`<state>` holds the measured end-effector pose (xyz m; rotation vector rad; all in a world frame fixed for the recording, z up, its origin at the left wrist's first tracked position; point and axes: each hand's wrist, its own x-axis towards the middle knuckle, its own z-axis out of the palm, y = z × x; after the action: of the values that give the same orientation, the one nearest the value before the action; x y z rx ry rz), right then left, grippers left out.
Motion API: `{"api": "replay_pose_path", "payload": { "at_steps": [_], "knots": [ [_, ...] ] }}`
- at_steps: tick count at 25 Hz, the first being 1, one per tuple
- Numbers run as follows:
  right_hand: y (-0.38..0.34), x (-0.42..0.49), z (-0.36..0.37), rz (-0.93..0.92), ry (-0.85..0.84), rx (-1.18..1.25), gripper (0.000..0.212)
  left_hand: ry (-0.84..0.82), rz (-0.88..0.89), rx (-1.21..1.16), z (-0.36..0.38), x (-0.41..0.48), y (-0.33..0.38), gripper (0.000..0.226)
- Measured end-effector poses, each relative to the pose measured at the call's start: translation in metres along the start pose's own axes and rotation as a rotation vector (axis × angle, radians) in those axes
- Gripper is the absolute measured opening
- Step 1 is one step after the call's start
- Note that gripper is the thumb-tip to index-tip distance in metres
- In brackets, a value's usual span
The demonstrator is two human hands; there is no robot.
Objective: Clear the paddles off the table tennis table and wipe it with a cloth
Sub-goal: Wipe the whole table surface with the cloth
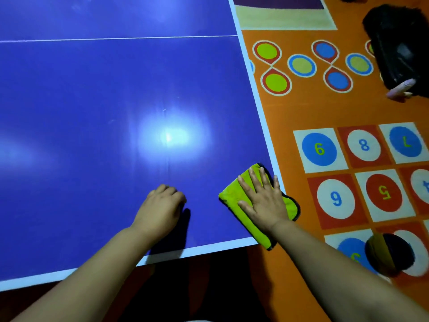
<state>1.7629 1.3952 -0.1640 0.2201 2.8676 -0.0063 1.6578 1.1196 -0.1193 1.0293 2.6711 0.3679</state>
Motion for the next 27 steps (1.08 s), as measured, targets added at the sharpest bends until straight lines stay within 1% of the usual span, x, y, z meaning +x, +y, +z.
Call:
{"api": "replay_pose_path", "payload": {
  "at_steps": [2, 3, 6, 7, 9, 11, 13, 15, 18, 21, 24, 25, 27],
  "knots": [
    [-0.011, -0.009, 0.006, 0.117, 0.031, 0.026, 0.067, 0.007, 0.001, -0.020, 0.000, -0.017, -0.021, 0.008],
    [-0.020, -0.015, 0.008, 0.207, 0.033, 0.052, 0.068, -0.005, -0.008, -0.039, 0.001, -0.026, -0.030, 0.006],
    [-0.065, -0.027, 0.011, 0.470, 0.040, 0.096, 0.079, -0.029, -0.041, -0.083, 0.003, -0.052, -0.056, 0.010],
    [-0.084, -0.030, 0.011, 0.514, 0.033, 0.103, 0.084, -0.027, -0.050, -0.095, 0.003, -0.061, -0.064, 0.010],
    [-0.129, -0.034, 0.014, 0.521, 0.029, 0.100, 0.087, -0.014, -0.073, -0.116, 0.003, -0.083, -0.085, 0.009],
    [-0.179, -0.032, 0.017, 0.461, 0.042, 0.097, 0.086, -0.007, -0.113, -0.132, -0.001, -0.101, -0.106, 0.018],
    [-0.228, -0.026, 0.017, 0.374, 0.053, 0.103, 0.084, 0.027, -0.150, -0.131, -0.007, -0.117, -0.126, 0.022],
    [-0.269, -0.019, 0.014, 0.291, 0.044, 0.095, 0.081, 0.081, -0.192, -0.140, -0.013, -0.132, -0.142, 0.023],
    [-0.324, -0.010, 0.010, 0.165, 0.009, 0.097, 0.079, 0.150, -0.312, -0.172, -0.021, -0.155, -0.165, 0.023],
    [-0.377, -0.001, 0.009, -0.013, -0.010, 0.098, 0.078, 0.212, -0.442, -0.159, -0.023, -0.179, -0.185, 0.021],
    [-0.412, 0.008, 0.005, -0.253, -0.027, 0.075, 0.076, 0.264, -0.583, -0.112, -0.026, -0.199, -0.200, 0.013],
    [-0.416, 0.011, 0.006, -0.307, -0.034, 0.071, 0.075, 0.268, -0.629, -0.104, -0.024, -0.203, -0.202, 0.010],
    [-0.413, 0.014, 0.005, -0.354, -0.039, 0.080, 0.072, 0.244, -0.689, -0.098, -0.019, -0.205, -0.198, 0.015]
  ]
}}
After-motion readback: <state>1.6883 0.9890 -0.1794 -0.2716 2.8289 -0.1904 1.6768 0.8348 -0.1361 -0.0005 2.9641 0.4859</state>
